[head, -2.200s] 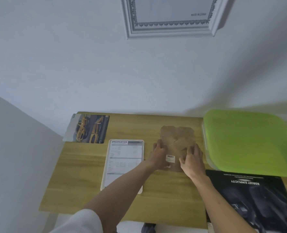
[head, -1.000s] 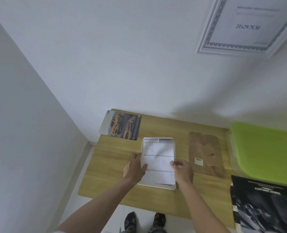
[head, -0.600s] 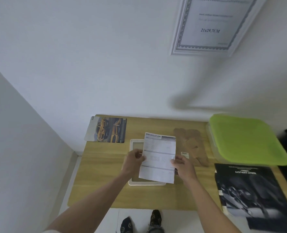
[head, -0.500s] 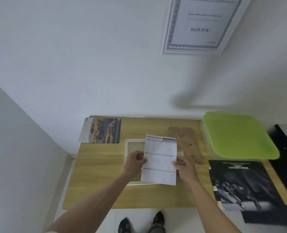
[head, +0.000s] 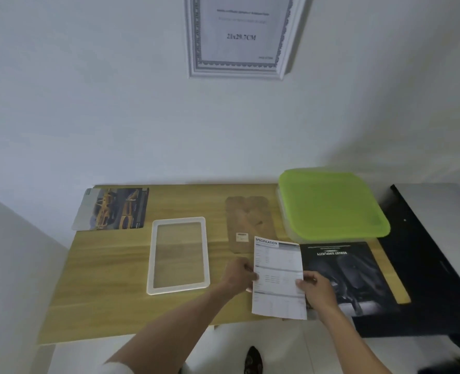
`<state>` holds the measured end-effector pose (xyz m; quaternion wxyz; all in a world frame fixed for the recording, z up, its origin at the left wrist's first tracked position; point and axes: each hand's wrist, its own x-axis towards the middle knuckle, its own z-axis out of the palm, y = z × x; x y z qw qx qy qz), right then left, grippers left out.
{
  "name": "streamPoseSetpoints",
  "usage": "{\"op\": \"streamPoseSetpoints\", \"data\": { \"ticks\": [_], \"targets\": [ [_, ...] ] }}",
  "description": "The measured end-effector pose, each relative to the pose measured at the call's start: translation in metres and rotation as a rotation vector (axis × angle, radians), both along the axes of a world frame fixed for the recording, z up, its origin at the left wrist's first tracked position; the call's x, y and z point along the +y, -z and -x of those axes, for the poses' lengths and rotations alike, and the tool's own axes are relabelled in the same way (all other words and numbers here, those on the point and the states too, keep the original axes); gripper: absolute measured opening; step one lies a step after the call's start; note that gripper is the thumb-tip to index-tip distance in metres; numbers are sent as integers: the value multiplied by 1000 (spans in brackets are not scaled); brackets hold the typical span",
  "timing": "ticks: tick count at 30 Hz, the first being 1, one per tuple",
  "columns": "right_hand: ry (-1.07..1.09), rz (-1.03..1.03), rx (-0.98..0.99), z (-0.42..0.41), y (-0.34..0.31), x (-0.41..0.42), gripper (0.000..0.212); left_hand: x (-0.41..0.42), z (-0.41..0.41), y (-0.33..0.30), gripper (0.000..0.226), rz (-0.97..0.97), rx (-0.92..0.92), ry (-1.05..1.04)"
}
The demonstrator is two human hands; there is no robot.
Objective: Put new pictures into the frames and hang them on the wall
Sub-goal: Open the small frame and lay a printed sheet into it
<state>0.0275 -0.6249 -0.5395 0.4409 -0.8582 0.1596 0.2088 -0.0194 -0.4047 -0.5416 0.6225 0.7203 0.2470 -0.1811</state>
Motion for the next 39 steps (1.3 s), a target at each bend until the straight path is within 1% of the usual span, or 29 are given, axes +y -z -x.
{"op": "streamPoseSetpoints", "data": {
  "ticks": [4,9,14,18,20,23,25,26,28,30,33,36,39],
  "targets": [
    [-39,58,-3,-17,0,-50,14,-54,-11,7,7,40,28,-5],
    [-98,105,-15,-37,6,-92,13,-107,-24,13,16,-5,56,-68],
    [-199,178,-45,-55,10,-114,13,-137,-37,26,18,-104,53,-112],
    [-267,215,-101,-63,15,-121,24,-148,-42,30,16,-206,26,-133],
    [-312,262,-141,-64,16,-122,29,-151,-42,27,24,-319,1,-84],
    [-419,394,-183,-61,16,-123,37,-154,-42,24,41,-485,-48,67],
    [-486,468,-186,-58,15,-123,42,-157,-42,24,42,-575,-43,187],
    [-514,491,-182,-58,15,-123,43,-158,-42,24,38,-601,-29,226],
    [-552,519,-184,-58,15,-122,44,-159,-42,27,26,-621,-12,256],
    [-567,530,-183,-60,15,-122,43,-160,-42,28,19,-640,-9,267],
    [-575,550,-194,-61,16,-122,42,-159,-42,33,24,-643,-26,264],
    [-580,560,-258,-61,16,-119,41,-156,-40,33,31,-620,-60,250],
    [-596,461,-356,-62,16,-105,38,-145,-34,31,38,-614,-104,209]
  ]
}}
